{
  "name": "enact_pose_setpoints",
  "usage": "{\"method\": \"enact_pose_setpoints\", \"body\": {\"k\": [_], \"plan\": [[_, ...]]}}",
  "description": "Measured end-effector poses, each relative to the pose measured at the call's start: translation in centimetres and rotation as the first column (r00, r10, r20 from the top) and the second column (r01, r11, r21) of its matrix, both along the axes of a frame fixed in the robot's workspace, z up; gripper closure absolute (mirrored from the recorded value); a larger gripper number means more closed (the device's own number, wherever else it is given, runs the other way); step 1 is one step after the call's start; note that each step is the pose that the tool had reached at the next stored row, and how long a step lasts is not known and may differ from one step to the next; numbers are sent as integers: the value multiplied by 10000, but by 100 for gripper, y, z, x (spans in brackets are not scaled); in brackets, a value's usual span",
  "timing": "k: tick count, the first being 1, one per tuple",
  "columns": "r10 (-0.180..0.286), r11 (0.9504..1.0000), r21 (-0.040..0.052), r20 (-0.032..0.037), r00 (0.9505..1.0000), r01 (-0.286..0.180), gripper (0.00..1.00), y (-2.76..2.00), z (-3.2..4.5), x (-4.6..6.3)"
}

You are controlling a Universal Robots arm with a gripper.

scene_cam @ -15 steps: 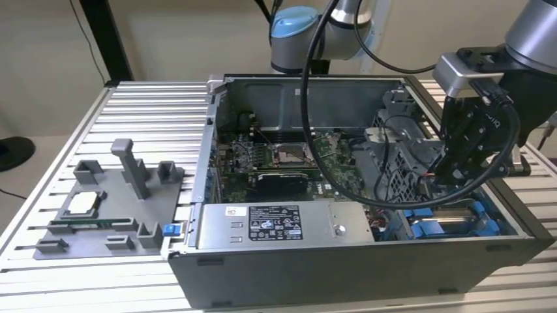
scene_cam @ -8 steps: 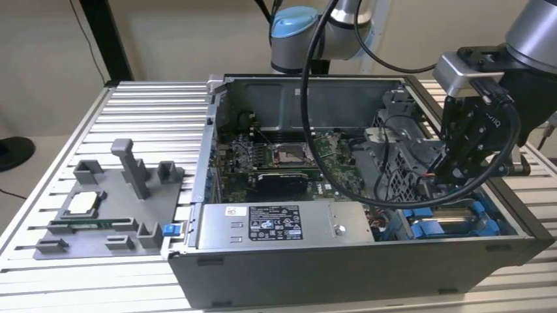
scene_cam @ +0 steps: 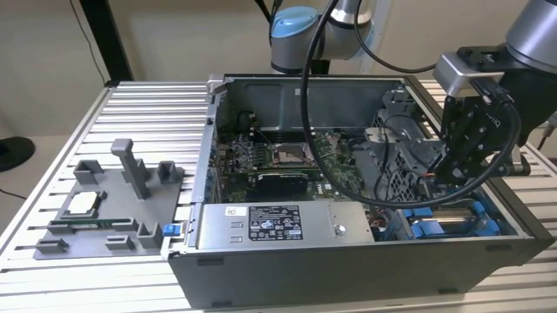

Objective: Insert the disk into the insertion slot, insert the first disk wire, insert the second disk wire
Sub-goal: 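Insert the first disk wire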

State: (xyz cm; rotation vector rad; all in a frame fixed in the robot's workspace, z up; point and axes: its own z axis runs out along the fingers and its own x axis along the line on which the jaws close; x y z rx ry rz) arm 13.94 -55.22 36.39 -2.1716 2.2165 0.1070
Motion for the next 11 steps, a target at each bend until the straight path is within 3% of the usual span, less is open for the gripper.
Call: {"method": "enact_pose_setpoints", "body": {"k": [4,11], "plan": [[0,10000,-40,-4,10000,0,100,1,2,0],[-2,9991,-426,-96,10000,-2,100,-1,0,4]]}}
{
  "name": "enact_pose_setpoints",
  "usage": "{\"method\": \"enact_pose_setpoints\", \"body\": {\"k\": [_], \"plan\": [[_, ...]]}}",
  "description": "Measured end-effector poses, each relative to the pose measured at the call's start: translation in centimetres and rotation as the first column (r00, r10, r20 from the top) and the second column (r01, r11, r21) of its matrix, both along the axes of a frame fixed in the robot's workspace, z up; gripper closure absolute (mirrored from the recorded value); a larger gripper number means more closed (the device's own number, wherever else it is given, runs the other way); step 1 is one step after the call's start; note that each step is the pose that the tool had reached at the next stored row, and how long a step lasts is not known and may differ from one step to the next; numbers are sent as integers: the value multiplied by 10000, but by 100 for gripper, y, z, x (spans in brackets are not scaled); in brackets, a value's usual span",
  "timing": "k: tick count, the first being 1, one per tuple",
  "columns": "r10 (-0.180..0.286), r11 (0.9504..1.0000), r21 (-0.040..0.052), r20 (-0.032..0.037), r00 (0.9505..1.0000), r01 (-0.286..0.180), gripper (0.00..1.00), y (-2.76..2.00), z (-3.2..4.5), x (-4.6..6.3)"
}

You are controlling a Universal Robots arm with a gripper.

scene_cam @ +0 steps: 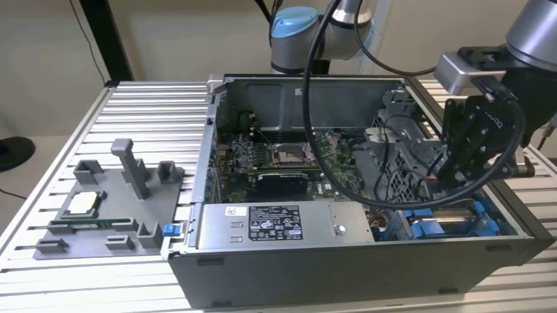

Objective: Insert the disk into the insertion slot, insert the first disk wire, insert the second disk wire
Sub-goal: 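Insert the first disk wire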

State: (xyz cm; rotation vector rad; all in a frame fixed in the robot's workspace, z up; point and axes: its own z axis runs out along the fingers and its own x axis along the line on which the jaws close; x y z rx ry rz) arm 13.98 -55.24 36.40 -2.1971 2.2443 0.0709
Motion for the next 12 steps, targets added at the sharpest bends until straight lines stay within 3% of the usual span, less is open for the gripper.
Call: {"method": "enact_pose_setpoints", "body": {"k": [4,12], "plan": [[0,9999,-143,-64,10000,-1,100,-6,1,3],[0,9999,-155,-75,10000,-1,100,-6,0,5]]}}
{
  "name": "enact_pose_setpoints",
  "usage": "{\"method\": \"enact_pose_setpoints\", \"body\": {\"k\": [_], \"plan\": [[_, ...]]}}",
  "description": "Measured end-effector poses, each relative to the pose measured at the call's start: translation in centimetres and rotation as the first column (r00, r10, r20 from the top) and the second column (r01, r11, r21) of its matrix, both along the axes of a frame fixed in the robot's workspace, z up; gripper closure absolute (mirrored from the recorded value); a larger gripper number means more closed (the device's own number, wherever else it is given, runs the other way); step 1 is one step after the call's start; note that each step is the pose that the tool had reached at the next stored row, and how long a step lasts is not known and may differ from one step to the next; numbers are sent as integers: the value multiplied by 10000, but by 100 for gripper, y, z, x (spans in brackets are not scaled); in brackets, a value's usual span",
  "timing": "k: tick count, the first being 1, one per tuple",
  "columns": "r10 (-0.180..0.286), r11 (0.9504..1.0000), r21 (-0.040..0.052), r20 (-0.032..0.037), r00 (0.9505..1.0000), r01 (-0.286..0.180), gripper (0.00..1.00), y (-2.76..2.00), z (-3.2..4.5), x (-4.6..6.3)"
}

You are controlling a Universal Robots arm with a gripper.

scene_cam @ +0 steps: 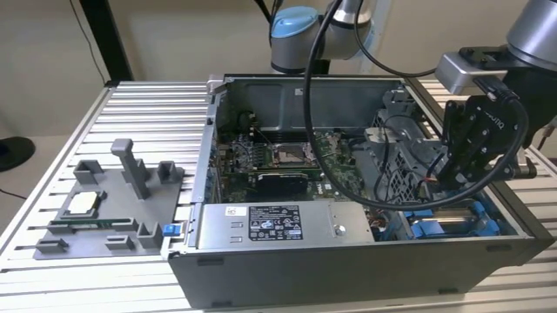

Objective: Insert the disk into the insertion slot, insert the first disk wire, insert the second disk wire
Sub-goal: 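Insert the first disk wire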

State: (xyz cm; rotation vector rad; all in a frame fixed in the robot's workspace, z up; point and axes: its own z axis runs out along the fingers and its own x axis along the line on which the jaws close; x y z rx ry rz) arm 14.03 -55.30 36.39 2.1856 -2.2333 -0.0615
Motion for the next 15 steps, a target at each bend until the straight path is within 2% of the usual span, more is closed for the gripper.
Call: {"method": "enact_pose_setpoints", "body": {"k": [1,4,9,11,15], "plan": [[1,10000,-28,-8,10000,-1,100,0,-1,2],[0,9998,-192,-26,10000,-1,100,0,0,8],[-2,9986,-523,-43,10000,0,100,0,-1,21],[-2,9983,-578,-43,10000,0,100,-1,-3,22],[-2,9983,-583,-42,10000,-1,100,0,-2,22]]}}
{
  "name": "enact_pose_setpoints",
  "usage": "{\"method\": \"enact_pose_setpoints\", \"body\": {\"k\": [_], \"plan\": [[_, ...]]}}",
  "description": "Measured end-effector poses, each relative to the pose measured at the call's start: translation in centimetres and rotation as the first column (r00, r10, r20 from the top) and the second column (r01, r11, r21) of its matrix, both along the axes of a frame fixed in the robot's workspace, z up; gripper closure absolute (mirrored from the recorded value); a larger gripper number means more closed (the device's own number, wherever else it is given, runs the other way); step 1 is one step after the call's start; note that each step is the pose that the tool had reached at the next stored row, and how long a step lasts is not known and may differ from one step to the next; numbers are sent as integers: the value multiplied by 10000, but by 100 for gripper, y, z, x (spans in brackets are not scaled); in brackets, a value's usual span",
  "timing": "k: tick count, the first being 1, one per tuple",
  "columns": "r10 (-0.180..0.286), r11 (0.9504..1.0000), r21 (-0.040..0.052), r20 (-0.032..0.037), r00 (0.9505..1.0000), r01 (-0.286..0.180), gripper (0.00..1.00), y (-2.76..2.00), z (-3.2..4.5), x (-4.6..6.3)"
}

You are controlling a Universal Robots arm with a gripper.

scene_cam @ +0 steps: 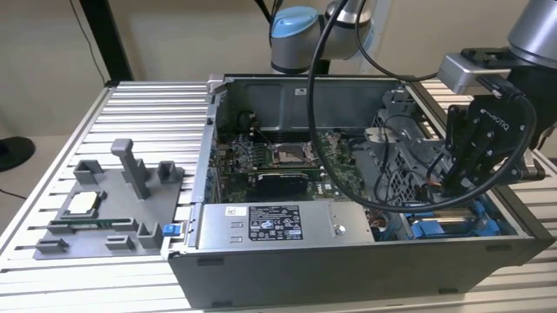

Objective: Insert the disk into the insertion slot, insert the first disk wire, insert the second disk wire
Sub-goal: 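Insert the first disk wire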

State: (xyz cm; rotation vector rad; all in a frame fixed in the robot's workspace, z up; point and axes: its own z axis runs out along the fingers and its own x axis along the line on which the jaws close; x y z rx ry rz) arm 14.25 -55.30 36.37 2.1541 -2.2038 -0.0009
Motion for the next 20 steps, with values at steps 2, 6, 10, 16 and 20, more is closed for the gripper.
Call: {"method": "enact_pose_setpoints", "body": {"k": [2,6,10,16,20], "plan": [[-1,10000,0,0,10000,1,100,0,0,0],[2,10000,-23,0,10000,-2,100,1,0,13],[0,9999,-102,-9,10000,0,100,0,-1,79],[-1,9997,-255,-9,10000,0,100,0,-25,172],[0,9996,-297,-25,10000,0,100,0,-56,207]]}}
